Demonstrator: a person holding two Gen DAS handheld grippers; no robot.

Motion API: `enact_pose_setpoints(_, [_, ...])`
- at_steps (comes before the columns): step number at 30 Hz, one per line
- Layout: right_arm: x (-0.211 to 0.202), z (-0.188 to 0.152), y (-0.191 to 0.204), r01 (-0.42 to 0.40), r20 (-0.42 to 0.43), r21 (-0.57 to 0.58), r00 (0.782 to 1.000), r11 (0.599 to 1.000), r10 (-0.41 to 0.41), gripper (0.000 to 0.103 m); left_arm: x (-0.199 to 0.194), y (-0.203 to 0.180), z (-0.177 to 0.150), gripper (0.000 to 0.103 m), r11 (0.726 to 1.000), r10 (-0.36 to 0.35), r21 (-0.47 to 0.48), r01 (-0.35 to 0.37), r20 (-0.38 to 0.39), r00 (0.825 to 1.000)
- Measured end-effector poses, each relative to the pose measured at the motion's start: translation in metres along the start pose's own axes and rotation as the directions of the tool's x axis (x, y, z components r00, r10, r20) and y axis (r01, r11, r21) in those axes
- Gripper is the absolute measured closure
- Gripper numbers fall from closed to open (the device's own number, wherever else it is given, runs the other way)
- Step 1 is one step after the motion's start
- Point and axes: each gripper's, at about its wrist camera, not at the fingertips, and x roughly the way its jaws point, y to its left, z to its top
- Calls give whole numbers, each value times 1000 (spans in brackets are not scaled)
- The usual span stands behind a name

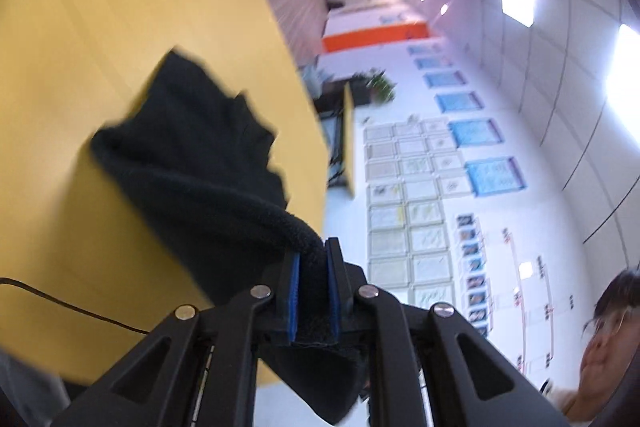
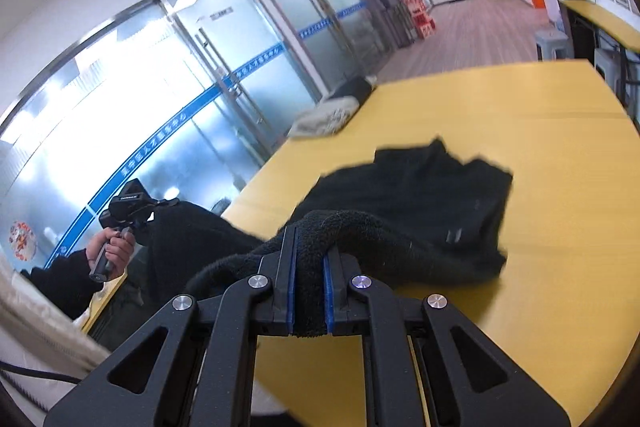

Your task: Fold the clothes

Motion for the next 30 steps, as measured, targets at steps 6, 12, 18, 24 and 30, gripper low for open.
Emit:
enact_pose_setpoints(6, [46, 56, -88, 71, 11, 90, 997, 993, -73, 94, 55, 15, 90, 91, 999, 0, -47, 3, 59, 998])
enact_pose_setpoints(12, [114, 86, -192, 172, -43, 220, 985, 960, -167, 94, 136, 82, 184, 91, 989, 67, -136, -63, 24, 997])
enact_pose_setpoints(18, [186, 90, -278, 208, -108, 309, 977, 928, -183, 94, 218, 138, 241, 91, 979, 135, -148, -142, -57, 989])
enact_pose_setpoints(24, [213, 62, -346, 215, -146, 422, 975, 881, -168, 93, 265, 179, 269, 87, 975, 161, -129, -179, -135, 978])
enact_pose_setpoints(30, [209, 57, -359, 195, -158, 446, 978, 873, -138, 76, 271, 180, 278, 74, 959, 262, -49, -278, -215, 941])
